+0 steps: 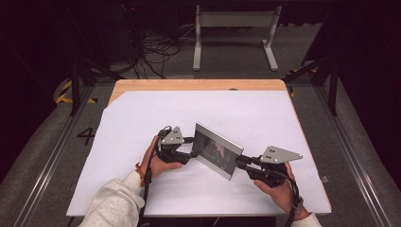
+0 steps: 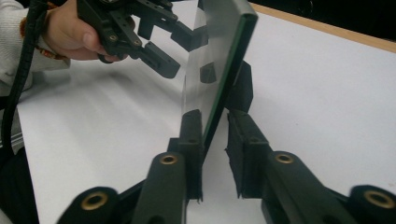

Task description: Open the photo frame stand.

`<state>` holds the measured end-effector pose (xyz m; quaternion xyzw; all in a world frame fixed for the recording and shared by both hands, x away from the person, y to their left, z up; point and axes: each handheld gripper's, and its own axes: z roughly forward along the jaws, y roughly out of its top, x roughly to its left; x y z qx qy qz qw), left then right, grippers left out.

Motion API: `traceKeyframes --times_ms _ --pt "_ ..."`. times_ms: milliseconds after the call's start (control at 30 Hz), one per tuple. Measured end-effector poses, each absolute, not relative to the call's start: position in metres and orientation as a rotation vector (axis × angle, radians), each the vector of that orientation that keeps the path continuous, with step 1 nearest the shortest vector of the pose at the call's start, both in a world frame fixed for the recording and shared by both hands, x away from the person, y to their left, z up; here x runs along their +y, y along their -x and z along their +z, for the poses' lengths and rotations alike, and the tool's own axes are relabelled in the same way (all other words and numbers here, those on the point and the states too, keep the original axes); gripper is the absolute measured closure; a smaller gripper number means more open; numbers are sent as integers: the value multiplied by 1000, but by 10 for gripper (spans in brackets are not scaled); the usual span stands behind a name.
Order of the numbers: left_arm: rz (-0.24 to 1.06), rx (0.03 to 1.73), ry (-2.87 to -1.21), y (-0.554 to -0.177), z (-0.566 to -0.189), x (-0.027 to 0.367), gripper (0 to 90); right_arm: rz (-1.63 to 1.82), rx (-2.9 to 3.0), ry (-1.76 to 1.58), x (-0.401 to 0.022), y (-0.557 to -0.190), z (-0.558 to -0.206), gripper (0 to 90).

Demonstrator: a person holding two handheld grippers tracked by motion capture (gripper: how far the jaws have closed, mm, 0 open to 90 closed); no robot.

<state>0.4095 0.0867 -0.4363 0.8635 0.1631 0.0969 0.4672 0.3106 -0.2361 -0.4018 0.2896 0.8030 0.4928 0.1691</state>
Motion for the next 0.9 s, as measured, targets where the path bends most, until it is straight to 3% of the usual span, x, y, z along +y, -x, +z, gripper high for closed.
traceKeyframes --times_ms 167,333,633,900 --pt "221 404 -2114 -414 -439 80 351 1375 2291 -814 -232 -309 -402 817" --pt "192 390 -2132 -417 -442 77 361 1390 2292 -819 -233 -310 -404 821" --pt "165 390 -2170 -413 -441 82 496 1443 2308 -868 -234 -316 -410 831" --pt "274 406 -2248 -397 -435 89 592 1425 2302 -861 -231 -318 -412 823"
